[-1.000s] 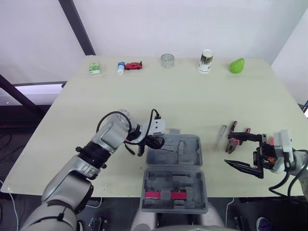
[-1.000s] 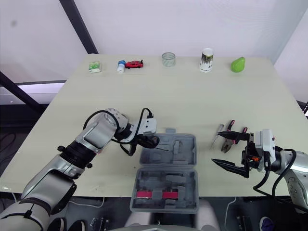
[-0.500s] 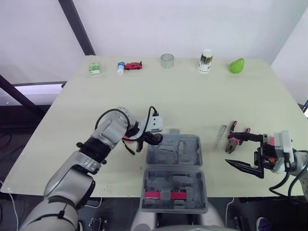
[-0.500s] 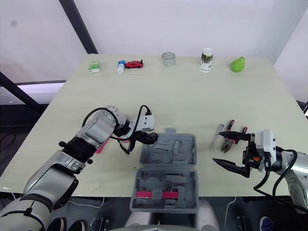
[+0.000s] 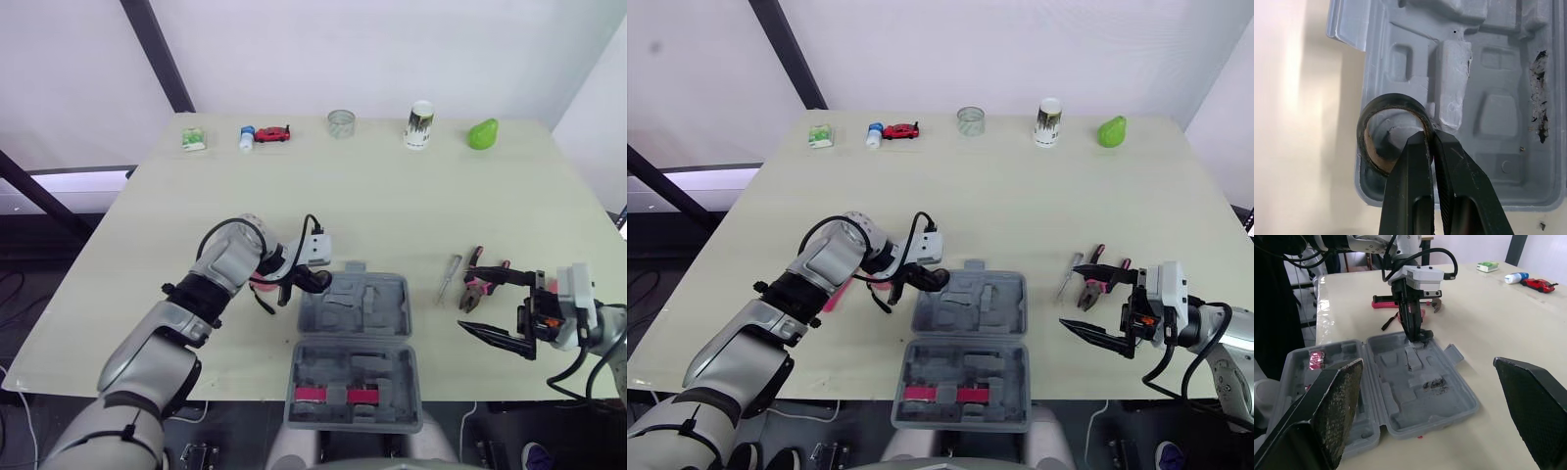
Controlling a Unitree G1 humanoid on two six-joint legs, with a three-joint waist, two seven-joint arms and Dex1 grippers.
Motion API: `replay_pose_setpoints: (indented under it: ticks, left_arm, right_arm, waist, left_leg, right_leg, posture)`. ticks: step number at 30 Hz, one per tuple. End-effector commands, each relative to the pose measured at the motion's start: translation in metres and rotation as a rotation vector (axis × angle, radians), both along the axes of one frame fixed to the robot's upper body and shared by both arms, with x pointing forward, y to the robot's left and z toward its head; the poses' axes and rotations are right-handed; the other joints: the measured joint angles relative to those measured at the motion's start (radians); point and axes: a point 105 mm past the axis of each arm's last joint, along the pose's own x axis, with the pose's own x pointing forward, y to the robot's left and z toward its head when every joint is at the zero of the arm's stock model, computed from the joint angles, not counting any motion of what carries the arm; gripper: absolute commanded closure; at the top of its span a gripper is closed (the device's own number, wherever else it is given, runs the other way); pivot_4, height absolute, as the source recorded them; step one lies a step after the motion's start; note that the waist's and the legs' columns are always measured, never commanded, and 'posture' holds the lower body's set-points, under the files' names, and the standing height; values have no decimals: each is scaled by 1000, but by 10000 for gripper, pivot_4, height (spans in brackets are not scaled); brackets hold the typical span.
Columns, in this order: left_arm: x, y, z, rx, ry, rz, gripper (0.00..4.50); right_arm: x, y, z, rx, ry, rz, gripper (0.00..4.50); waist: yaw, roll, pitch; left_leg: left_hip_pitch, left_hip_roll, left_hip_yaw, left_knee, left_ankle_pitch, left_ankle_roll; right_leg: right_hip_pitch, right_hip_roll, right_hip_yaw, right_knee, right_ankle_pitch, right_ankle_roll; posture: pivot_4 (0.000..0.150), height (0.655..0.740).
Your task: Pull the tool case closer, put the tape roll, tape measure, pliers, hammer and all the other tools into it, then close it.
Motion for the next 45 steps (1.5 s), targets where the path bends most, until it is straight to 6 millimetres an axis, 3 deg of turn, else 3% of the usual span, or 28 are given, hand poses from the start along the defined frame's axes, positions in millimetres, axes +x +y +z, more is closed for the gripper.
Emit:
replay_pose_setpoints:
  ticks: [1,24,25,27,39,45]
  left_arm:
    - [0,3,3,33,-18,-11,44141]
    - [-2,7,0,66,-12,-4,44141]
    - [-1,7,0,66,-15,-3,39418]
    - [1,5,1,58,-29,-2,35836]
    - [3,0,9,49,-55,-37,35836]
    - [0,-8,29,41,-85,-88,35836]
  right_arm:
    - [0,-1,9,6,-50,-4,0]
    - [0,-1,9,4,-53,-7,0]
    - [-1,-2,9,3,-53,-8,0]
    - [-1,-2,8,2,-52,-10,0]
    - [1,-3,8,-2,-56,-15,0]
    - [0,-3,7,-2,-54,-16,0]
  waist:
    - [0,0,0]
    - [0,0,0]
    - [0,0,0]
    - [0,0,0]
    - [0,0,0]
    - [0,0,0]
  left_leg:
    - [0,0,0,0,0,0]
    - [0,0,0,0,0,0]
    - [0,0,0,0,0,0]
    - [0,0,0,0,0,0]
    - [0,0,0,0,0,0]
    - [-1,0,0,0,0,0]
  right_leg:
    - [0,0,0,0,0,0]
    - [0,0,0,0,0,0]
    - [0,0,0,0,0,0]
    - [0,0,0,0,0,0]
    - [0,0,0,-1,0,0]
    - [0,0,0,-1,0,0]
  posture:
    - [1500,7400]
    - [1500,7400]
    - [1500,7400]
    - [1500,7400]
    - [1500,7400]
    - [1500,7400]
